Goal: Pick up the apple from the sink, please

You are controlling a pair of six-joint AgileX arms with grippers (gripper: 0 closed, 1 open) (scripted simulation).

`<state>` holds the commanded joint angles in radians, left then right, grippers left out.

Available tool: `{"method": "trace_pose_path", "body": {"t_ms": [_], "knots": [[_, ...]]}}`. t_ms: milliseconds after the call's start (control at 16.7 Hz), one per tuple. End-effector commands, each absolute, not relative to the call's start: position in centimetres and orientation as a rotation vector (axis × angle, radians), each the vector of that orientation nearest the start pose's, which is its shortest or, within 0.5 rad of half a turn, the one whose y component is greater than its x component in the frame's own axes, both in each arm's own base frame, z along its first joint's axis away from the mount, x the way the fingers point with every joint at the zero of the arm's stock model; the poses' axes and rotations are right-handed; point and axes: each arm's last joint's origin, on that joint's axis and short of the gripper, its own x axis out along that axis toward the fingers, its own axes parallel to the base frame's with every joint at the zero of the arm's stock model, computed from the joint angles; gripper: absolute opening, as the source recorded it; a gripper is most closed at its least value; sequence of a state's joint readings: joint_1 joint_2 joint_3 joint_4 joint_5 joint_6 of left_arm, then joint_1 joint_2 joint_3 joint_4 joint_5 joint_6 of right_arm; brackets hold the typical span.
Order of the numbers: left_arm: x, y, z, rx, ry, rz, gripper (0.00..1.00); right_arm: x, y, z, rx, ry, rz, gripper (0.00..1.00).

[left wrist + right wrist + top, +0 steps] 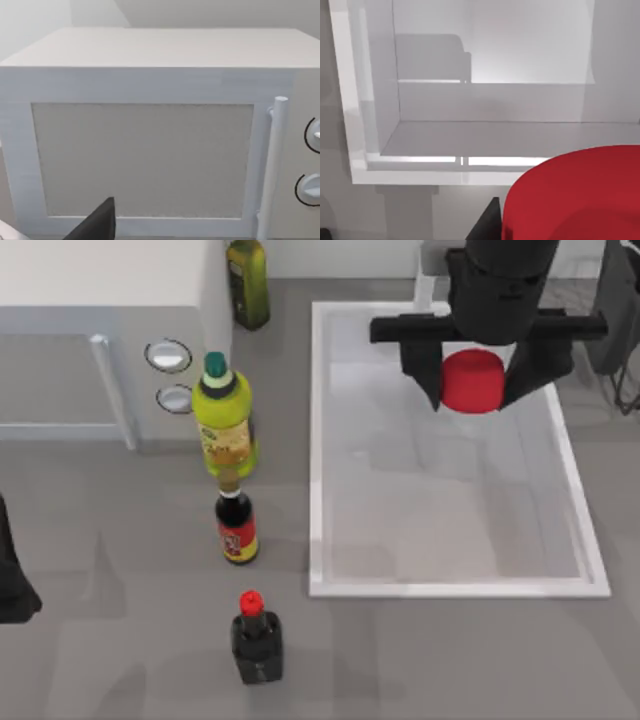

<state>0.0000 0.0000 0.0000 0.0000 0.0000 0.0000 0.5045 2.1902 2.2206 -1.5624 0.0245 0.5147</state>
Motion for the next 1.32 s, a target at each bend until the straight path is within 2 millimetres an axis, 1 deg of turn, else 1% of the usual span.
{"method": "trace_pose_path", "body": {"t_ms": [60,120,180,300,420,540,600,660,720,840,1140,1200,1320], "knots": [[10.6,-0.1,16.0,0.0,0.0,0.0,1.0,37.1,20.5,28.5,0.002,1.524,0.001,0.0],[10.6,-0.1,16.0,0.0,0.0,0.0,1.0,37.3,19.5,28.7,0.004,1.52,0.002,0.0],[10.6,-0.1,16.0,0.0,0.0,0.0,1.0,37.5,18.1,28.8,0.005,1.518,0.002,0.0],[10.6,-0.1,16.0,0.0,0.0,0.0,1.0,37.8,14.4,28.8,0.003,1.524,-0.002,0.0],[10.6,-0.1,16.0,0.0,0.0,0.0,1.0,37.4,9.8,28.1,-0.002,1.552,-0.01,0.0],[10.6,-0.1,16.0,0.0,0.0,0.0,1.0,36.4,5.2,27.3,-0.001,1.579,-0.013,0.0],[10.6,-0.1,16.0,0.0,0.0,0.0,1.0,35.8,3.2,27.1,0.001,1.584,-0.012,0.0],[10.6,-0.1,16.0,0.0,0.0,0.0,1.0,35.1,1.5,27.0,0.004,1.583,-0.01,0.0],[10.6,-0.1,16.0,0.0,0.0,0.0,1.0,34.5,0.3,27.0,0.006,1.579,-0.009,0.0],[10.6,-0.1,16.0,0.0,0.0,0.0,1.0,33.7,-1.1,27.0,0.008,1.572,-0.008,0.0],[10.6,-0.1,16.0,0.0,0.0,0.0,1.0,33.7,-1.1,26.8,0.006,1.576,-0.008,0.0],[10.6,-0.1,16.0,0.0,0.0,0.0,1.0,33.7,-1.1,26.5,0.006,1.577,-0.008,0.0],[10.6,-0.1,16.0,0.0,0.0,0.0,1.0,33.9,-1.1,24.8,0.007,1.584,-0.008,0.0]]}}
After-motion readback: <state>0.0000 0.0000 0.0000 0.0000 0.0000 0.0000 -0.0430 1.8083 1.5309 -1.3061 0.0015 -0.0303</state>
